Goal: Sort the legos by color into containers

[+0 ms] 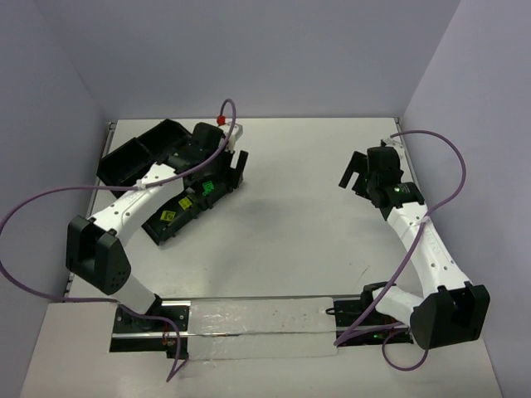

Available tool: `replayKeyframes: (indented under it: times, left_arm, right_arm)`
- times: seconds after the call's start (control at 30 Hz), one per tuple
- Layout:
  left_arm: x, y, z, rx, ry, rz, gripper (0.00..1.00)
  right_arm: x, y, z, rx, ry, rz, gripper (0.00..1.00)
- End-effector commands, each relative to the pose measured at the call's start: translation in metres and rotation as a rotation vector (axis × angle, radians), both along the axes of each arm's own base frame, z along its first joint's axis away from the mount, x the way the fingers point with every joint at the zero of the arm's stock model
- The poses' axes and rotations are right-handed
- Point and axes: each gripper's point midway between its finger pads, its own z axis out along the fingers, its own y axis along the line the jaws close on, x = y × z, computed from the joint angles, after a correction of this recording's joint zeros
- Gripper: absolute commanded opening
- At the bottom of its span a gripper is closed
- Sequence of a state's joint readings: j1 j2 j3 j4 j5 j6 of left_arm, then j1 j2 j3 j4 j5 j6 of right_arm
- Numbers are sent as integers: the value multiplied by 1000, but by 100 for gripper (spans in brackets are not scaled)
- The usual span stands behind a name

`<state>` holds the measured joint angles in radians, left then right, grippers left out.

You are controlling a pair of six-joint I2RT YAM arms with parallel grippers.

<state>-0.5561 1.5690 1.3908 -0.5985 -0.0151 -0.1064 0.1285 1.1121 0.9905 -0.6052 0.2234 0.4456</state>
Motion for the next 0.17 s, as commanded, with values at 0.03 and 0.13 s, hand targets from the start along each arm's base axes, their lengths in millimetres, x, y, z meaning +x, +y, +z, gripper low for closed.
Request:
replayKeyframes:
  times: [0.03, 0.13]
  left_arm:
    - [-3, -28, 22, -31, -33, -123, 95]
    - [-2, -30, 20, -28, -25, -122, 95]
  right_arm:
    - [9, 5, 8, -5, -23, 24, 100]
    - [9, 7, 6, 2, -17, 26, 100]
